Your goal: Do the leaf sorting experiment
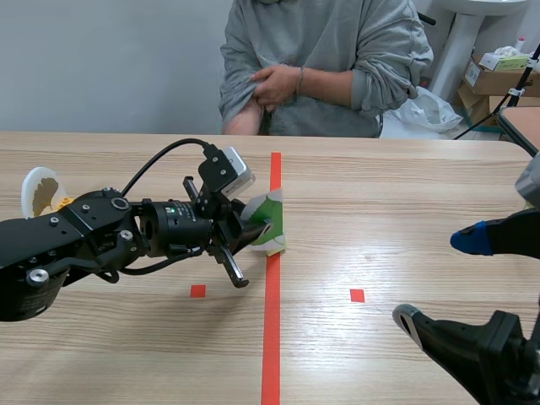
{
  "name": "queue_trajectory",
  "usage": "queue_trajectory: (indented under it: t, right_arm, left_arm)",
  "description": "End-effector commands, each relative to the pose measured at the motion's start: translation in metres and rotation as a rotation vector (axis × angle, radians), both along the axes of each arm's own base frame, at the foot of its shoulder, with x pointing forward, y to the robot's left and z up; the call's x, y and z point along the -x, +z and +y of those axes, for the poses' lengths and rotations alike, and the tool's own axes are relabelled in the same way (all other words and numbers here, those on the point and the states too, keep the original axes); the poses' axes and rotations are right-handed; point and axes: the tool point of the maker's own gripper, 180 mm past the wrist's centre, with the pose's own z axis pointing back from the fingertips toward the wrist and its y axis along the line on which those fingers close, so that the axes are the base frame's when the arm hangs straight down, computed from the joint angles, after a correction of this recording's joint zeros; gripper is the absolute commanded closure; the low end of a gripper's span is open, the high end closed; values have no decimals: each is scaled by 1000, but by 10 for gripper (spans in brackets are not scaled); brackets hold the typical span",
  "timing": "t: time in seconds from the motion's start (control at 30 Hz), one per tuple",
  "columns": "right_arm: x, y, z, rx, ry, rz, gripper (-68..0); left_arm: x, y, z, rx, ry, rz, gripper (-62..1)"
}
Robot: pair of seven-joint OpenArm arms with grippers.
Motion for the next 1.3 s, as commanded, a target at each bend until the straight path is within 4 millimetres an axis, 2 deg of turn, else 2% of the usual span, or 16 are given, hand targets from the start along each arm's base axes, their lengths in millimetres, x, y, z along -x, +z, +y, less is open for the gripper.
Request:
queue_trajectory:
  t: [0.0,0.13,0.37,0.5,0.7,0.97,1.27]
  right_arm:
    - [-5,8,-2,-3,8,-30,-667]
    - [-5,8,-2,-3,8,-30,-667]
    - [-5,8,-2,-3,8,-30,-667]
    - [-5,8,-2,-3,8,-30,-667]
    - [-5,8,-2,-3,8,-30,-667]
    - [-5,8,-2,-3,8,-29,-667]
    - [-5,8,-2,-4,8,-30,-667]
  left_arm:
    - [-6,17,-10,44,-9,-32,-46]
    - [-5,19,-11,56,-9,-28,-46]
    - [-6,34,-13,91,7,-20,-46]
    - [-9,39,-2,107,51,-18,-46]
    - [-10,48,24,162,145,6,-46]
    - [4,61,64,187,242,-14,-46]
    - [6,62,130,180,475,-26,-46]
